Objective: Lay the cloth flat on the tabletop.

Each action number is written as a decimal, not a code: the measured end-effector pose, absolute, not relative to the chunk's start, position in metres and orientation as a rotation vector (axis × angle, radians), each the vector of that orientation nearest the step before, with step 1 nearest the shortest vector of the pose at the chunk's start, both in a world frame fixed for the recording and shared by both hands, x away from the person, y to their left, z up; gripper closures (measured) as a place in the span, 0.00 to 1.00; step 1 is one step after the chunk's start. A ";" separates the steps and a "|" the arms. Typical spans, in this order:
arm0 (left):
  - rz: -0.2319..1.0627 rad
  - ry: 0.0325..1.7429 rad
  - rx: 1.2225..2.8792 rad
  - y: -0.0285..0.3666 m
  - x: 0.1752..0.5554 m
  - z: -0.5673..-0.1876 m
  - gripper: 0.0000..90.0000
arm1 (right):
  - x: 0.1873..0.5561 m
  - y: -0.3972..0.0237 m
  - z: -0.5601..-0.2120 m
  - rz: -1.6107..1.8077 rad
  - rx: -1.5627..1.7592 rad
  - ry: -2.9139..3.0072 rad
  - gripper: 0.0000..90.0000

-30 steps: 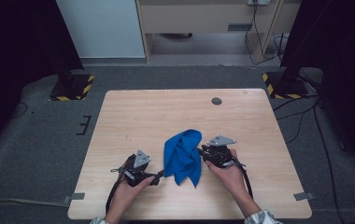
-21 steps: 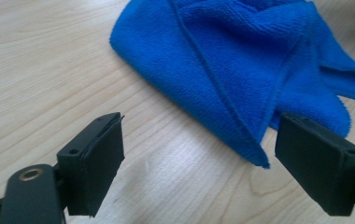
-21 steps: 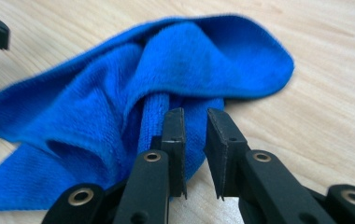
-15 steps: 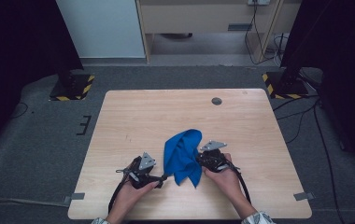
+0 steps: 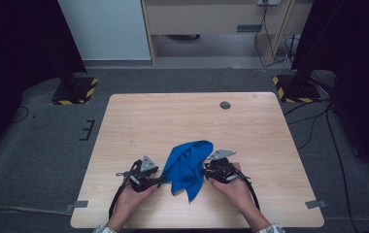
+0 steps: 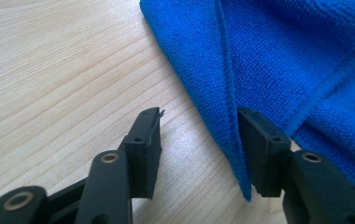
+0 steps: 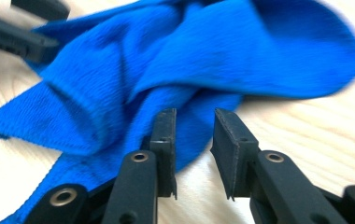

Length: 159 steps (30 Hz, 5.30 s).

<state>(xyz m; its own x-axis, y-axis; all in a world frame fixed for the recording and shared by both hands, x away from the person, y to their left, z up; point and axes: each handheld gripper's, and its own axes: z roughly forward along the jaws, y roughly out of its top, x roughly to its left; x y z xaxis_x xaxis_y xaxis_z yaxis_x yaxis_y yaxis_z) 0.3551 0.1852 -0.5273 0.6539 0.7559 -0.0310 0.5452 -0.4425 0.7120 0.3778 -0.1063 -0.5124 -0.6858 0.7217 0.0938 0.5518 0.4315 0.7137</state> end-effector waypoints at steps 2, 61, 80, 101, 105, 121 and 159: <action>0.381 0.996 2.164 0.184 0.356 -0.527 0.59 | 0.379 -0.111 -0.510 1.098 1.131 2.447 0.76; 0.511 1.082 2.099 0.205 0.375 -0.531 0.58 | 0.452 -0.133 -0.534 1.126 1.232 2.296 0.95; 0.483 1.059 2.105 0.203 0.375 -0.530 0.87 | 0.437 -0.162 -0.511 1.130 1.235 2.263 0.97; 0.512 1.113 1.989 0.214 0.400 -0.508 0.98 | 0.439 -0.163 -0.514 1.124 1.199 2.292 0.96; 0.497 1.133 1.994 0.218 0.400 -0.511 0.98 | 0.439 -0.156 -0.518 1.075 1.185 2.308 0.87; 0.496 1.146 2.015 0.221 0.400 -0.516 0.98 | 0.436 -0.158 -0.526 1.092 1.229 2.281 0.51; 0.451 1.040 1.886 0.188 0.414 -0.476 0.98 | 0.427 -0.212 -0.482 1.375 1.183 2.164 0.97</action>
<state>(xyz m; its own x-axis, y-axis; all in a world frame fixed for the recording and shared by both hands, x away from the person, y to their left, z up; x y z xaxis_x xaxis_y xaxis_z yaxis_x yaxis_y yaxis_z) 0.4143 0.1880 -0.4759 0.5785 0.8092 -0.1027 0.4776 -0.2339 0.8469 0.4274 -0.2116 -0.4818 -0.6079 0.7781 0.1580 0.4737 0.1956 0.8587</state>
